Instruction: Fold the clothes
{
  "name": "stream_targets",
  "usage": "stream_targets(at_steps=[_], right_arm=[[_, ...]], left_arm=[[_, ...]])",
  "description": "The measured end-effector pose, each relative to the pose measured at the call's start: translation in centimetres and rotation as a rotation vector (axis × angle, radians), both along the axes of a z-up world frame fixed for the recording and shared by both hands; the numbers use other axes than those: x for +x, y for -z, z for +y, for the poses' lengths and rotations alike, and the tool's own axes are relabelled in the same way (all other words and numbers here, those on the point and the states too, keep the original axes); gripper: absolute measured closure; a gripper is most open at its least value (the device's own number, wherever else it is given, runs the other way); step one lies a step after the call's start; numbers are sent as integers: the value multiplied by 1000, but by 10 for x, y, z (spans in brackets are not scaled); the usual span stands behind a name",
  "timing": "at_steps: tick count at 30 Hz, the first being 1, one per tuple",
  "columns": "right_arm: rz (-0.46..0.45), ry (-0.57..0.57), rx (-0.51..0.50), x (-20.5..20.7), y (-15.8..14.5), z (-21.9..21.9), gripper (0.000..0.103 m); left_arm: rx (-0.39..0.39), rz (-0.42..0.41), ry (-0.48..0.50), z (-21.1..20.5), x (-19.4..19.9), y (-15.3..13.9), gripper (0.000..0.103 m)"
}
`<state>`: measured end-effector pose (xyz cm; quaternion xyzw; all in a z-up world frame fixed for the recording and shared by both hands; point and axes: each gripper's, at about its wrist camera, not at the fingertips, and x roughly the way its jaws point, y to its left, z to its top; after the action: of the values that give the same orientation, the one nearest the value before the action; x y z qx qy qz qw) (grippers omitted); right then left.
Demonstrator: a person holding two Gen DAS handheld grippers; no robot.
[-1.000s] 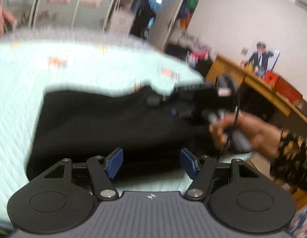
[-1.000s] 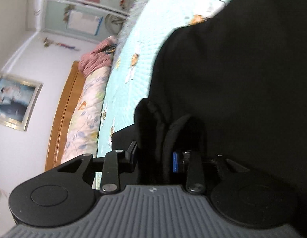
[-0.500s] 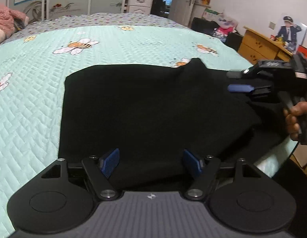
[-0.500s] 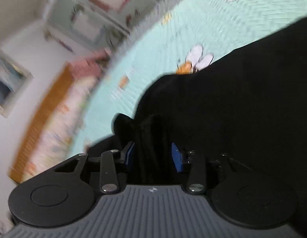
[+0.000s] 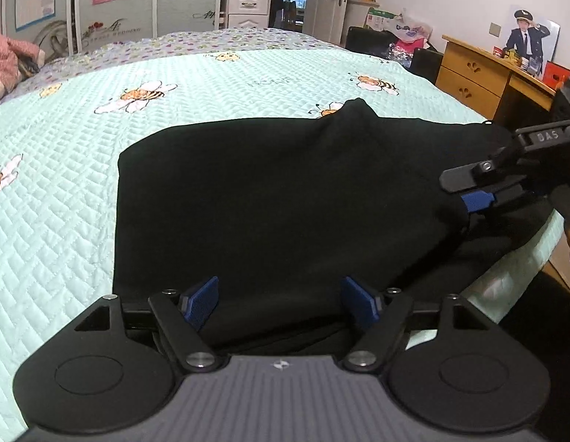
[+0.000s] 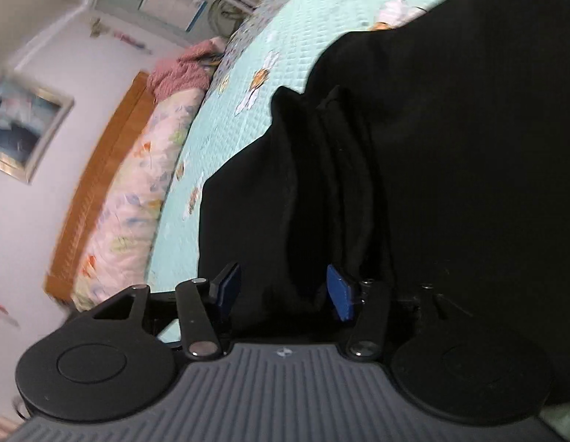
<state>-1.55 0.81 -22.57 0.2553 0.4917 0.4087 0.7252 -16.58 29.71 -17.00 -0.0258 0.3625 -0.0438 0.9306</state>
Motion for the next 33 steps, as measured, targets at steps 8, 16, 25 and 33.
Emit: stream_targets(at_steps=[8,16,25,33], right_arm=[[-38,47,56,-33,-9,-18,95],[52,86,3,-35,24,-26,98],[-8,104,169,-17,-37,-35,79],[-75,21,168,28,-32,41,62]], left_arm=[[-3,2,7,13,-7,-5,22],[10,14,12,11,-3,-2,20],[-61,12,-5,12,-1,-17,20],[-136,9,-25,2,13,-1,20]])
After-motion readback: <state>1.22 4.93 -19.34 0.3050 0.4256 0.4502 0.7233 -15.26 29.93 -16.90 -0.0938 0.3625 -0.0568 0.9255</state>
